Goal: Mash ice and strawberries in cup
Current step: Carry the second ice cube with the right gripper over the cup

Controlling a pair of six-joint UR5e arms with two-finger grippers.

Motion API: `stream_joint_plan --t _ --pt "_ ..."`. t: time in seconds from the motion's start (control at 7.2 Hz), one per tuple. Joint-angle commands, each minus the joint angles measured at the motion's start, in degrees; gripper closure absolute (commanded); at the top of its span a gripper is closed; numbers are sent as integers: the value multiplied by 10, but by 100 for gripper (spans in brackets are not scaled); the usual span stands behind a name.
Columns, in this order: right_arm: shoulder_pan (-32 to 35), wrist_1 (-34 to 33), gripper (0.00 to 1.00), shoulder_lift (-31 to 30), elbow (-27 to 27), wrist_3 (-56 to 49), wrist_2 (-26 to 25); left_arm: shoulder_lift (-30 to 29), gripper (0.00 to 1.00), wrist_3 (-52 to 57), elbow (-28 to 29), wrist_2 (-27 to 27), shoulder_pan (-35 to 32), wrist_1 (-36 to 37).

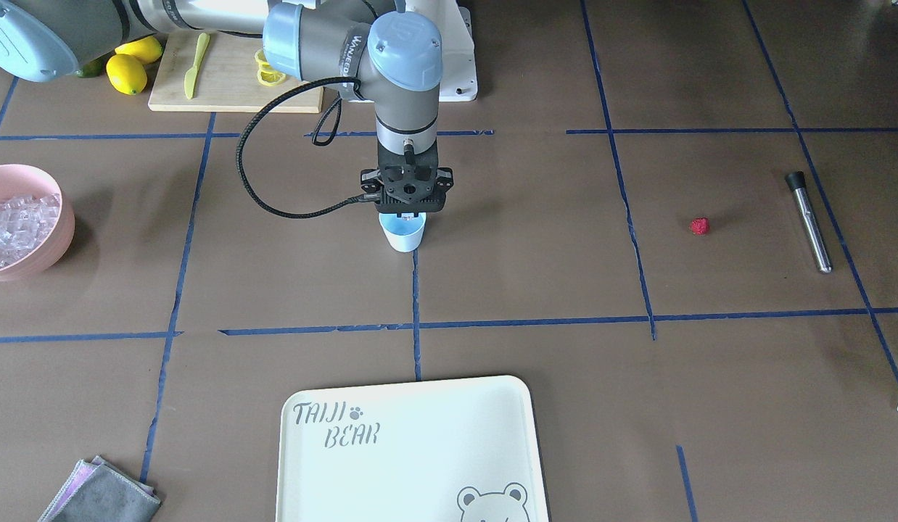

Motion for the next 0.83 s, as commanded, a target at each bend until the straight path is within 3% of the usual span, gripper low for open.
stream_joint_plan --t 0.0,0.14,0.28,0.42,0.69 --pt "-4 -3 95 0 -1 0 1 0 0 0 0 0 0 0" --pt "-4 -3 74 1 1 0 1 0 0 0 1 0 0 0" --pt "-3 -3 43 0 1 0 1 0 0 0 0 0 0 0" --pt "-3 -3 25 -1 1 0 1 0 0 0 0 0 0 0" --pt "-3 -3 12 -2 2 0 1 0 0 0 -1 0 0 0"
